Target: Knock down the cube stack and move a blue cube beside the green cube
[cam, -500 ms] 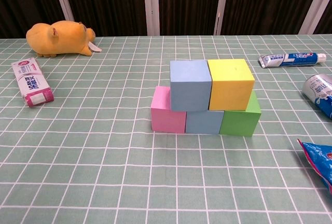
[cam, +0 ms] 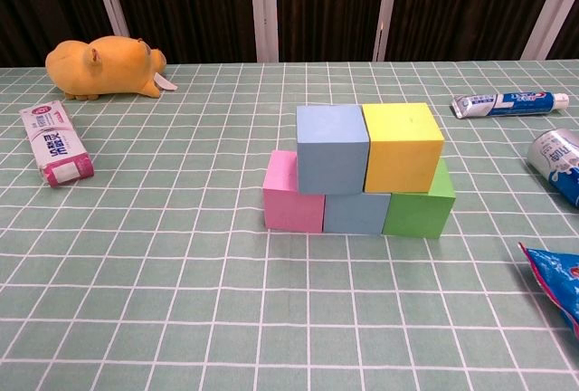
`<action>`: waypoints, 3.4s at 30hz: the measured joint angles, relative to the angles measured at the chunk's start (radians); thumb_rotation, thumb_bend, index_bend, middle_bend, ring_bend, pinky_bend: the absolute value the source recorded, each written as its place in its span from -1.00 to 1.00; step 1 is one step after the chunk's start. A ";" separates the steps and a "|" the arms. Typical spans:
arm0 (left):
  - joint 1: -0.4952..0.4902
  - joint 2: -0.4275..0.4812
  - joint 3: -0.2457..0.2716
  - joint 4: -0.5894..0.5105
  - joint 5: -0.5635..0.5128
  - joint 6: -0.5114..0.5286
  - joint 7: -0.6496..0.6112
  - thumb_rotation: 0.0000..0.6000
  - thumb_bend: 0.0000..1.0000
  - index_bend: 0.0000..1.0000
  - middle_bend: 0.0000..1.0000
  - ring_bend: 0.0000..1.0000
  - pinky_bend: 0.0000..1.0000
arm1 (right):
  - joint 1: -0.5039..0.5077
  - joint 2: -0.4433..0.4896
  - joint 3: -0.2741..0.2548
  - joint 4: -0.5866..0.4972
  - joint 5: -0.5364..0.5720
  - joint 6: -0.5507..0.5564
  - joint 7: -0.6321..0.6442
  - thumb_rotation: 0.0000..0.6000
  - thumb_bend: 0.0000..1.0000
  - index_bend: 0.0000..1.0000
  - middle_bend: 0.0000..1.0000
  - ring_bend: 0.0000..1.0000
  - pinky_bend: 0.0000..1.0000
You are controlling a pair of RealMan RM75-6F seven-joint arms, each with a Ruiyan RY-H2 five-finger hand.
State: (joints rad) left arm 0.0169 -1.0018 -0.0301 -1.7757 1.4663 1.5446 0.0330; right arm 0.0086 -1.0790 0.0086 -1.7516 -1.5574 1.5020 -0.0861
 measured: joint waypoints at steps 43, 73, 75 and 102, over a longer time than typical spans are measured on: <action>0.021 0.023 -0.003 -0.013 -0.019 0.021 -0.029 1.00 -0.73 -0.56 -1.00 -1.00 -1.00 | 0.304 -0.322 0.111 -0.094 0.263 -0.390 0.344 1.00 -0.82 -1.00 -0.97 -0.97 -1.00; 0.018 0.027 -0.008 -0.006 -0.030 0.010 -0.036 1.00 -0.73 -0.55 -1.00 -1.00 -1.00 | 0.398 -0.661 0.232 0.157 0.473 -0.313 0.055 1.00 -0.82 -0.95 -0.94 -0.57 -1.00; 0.018 0.027 -0.007 -0.007 -0.028 0.011 -0.035 1.00 -0.73 -0.55 -1.00 -1.00 -1.00 | 0.404 -0.669 0.238 0.174 0.482 -0.319 0.051 1.00 -0.82 -0.94 -0.91 -0.54 -1.00; 0.015 0.026 -0.005 -0.012 -0.030 0.002 -0.023 1.00 -0.73 -0.54 -1.00 -1.00 -1.00 | 0.437 -0.707 0.344 0.194 0.443 -0.220 0.015 1.00 -0.35 0.30 0.13 0.36 -0.20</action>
State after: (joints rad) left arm 0.0322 -0.9762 -0.0352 -1.7873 1.4364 1.5471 0.0101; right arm 0.4459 -1.7856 0.3527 -1.5580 -1.1144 1.2816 -0.0714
